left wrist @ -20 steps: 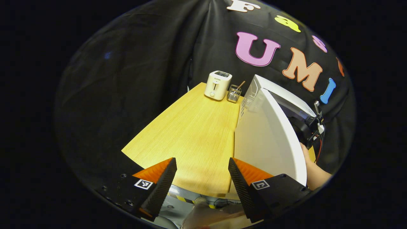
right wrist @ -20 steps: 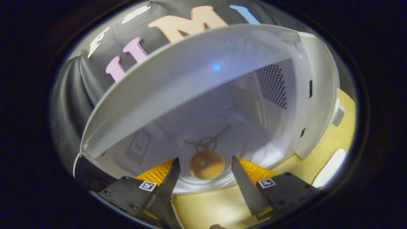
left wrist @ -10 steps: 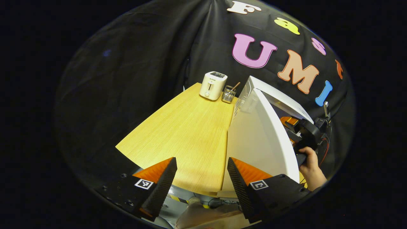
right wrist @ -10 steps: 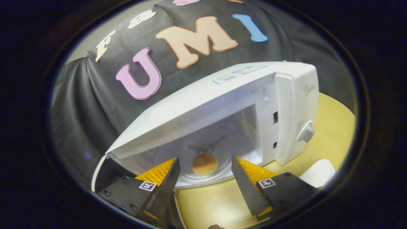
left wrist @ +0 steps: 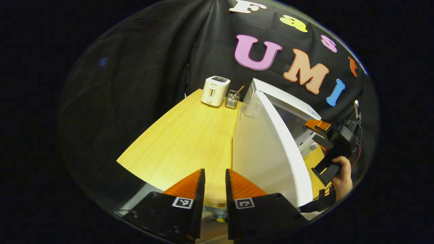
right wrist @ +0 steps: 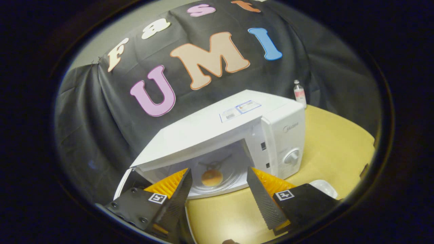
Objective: Open the microwave oven with the left hand, put the food in, and close the microwave oven.
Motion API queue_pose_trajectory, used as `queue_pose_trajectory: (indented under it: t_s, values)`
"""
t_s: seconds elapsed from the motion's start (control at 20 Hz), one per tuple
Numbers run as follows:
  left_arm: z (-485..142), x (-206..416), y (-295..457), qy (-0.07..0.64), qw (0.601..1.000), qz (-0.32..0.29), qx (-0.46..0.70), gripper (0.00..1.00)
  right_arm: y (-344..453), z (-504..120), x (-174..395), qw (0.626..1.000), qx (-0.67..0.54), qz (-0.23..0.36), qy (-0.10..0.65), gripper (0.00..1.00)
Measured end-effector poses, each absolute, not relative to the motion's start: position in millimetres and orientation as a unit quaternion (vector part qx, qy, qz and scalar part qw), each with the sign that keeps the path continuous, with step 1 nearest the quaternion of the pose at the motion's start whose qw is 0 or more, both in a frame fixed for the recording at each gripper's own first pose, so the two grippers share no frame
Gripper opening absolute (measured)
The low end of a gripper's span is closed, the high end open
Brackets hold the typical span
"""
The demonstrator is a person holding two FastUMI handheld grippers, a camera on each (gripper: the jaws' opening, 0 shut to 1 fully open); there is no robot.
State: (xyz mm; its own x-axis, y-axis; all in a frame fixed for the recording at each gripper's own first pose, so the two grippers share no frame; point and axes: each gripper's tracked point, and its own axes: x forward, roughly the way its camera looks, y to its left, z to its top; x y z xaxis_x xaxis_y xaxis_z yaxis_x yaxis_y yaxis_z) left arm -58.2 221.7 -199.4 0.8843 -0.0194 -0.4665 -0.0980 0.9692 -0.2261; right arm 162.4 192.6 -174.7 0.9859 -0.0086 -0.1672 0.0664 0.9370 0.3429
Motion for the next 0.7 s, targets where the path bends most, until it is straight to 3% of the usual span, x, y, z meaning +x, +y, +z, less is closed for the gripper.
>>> queue_pose_trajectory:
  t_s: [0.25, 0.5, 0.55, 0.7]
  values:
    - [-200, -57, 213, 0.24, 0.964, 0.007, -0.114, 0.01, 180, -160, 129, 0.987, 0.142, -0.018, 0.068, 0.91]
    - [-190, -55, 196, 0.225, 0.97, -0.014, -0.089, 0.01, 170, -159, 99, 0.99, 0.12, -0.019, 0.075, 0.91]
    - [-187, -54, 191, 0.221, 0.971, -0.019, -0.085, 0.01, 168, -159, 95, 0.99, 0.119, -0.019, 0.075, 0.99]
    - [-186, -50, 178, 0.215, 0.973, -0.032, -0.076, 0.01, 156, -156, 80, 0.99, 0.116, -0.026, 0.071, 0.91]
